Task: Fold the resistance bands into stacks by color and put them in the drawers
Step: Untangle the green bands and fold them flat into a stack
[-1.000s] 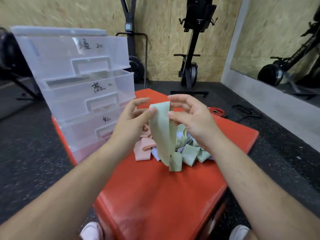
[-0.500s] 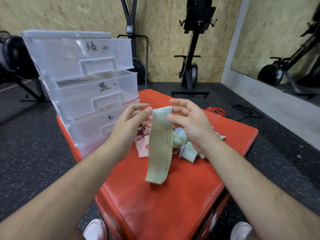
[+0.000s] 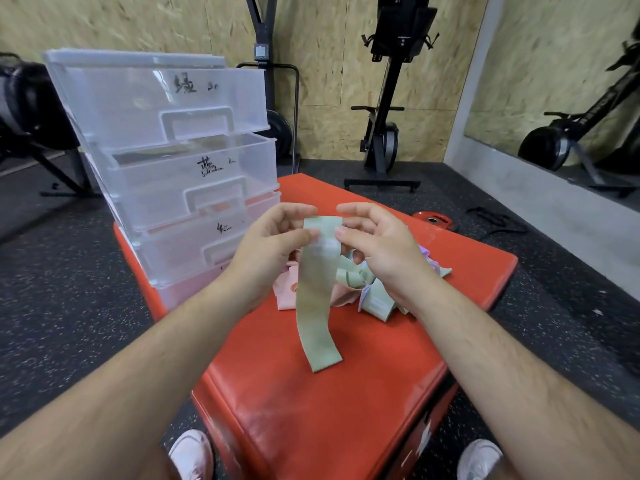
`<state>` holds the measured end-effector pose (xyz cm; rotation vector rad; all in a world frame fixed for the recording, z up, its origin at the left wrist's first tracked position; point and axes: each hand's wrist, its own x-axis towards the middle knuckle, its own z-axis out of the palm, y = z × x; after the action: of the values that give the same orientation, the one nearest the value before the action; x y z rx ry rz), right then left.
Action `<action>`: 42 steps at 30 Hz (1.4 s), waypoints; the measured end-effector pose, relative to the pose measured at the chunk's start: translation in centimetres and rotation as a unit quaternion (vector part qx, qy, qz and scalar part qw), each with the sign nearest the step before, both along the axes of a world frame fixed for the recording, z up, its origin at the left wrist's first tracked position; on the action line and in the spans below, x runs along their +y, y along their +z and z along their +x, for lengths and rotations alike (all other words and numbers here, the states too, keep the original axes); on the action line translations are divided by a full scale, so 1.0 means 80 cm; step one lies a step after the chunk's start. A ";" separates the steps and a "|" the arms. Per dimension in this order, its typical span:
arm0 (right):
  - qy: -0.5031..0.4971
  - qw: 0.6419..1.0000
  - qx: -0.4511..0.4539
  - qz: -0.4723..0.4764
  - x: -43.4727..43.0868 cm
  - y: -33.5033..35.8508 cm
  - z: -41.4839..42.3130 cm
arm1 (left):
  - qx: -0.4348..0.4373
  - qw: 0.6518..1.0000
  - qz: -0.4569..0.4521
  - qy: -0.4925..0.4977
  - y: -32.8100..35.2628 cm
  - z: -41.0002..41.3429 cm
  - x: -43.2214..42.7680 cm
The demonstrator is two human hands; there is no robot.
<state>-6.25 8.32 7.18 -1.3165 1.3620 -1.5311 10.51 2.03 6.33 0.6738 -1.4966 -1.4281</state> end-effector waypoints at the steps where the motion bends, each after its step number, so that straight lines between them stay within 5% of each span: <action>1: 0.005 1.000 0.008 -0.010 0.001 0.001 0.000 | -0.003 1.000 0.017 0.009 -0.001 0.000 -0.001; 9: 0.008 0.999 0.048 -0.021 0.002 0.000 -0.002 | -0.084 0.994 -0.039 0.062 -0.001 0.001 0.000; 13: 0.012 0.985 0.172 0.019 -0.004 -0.015 0.004 | -0.104 0.985 -0.114 0.078 -0.004 0.000 0.001; 21: 0.073 0.986 0.137 0.065 -0.002 -0.027 0.019 | -0.193 0.965 -0.176 0.034 -0.018 0.006 -0.007; 24: 0.152 0.978 0.078 0.123 -0.001 -0.029 0.008 | -0.178 0.971 -0.147 0.063 -0.019 0.012 -0.010; 32: 0.234 0.922 0.197 0.239 0.017 -0.036 -0.036 | -0.161 0.976 -0.032 0.146 -0.057 0.042 -0.016; 37: 0.205 0.880 0.293 0.313 0.036 -0.065 -0.080 | -0.178 0.957 0.020 0.229 -0.094 0.081 -0.035; 42: 0.118 0.889 0.294 0.331 0.044 -0.096 -0.113 | -0.265 0.933 0.066 0.234 -0.139 0.106 -0.041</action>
<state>-15.29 11.82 -0.49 -1.4531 1.7865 -0.4084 18.97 -1.22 -4.83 1.4821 -1.4962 -1.0212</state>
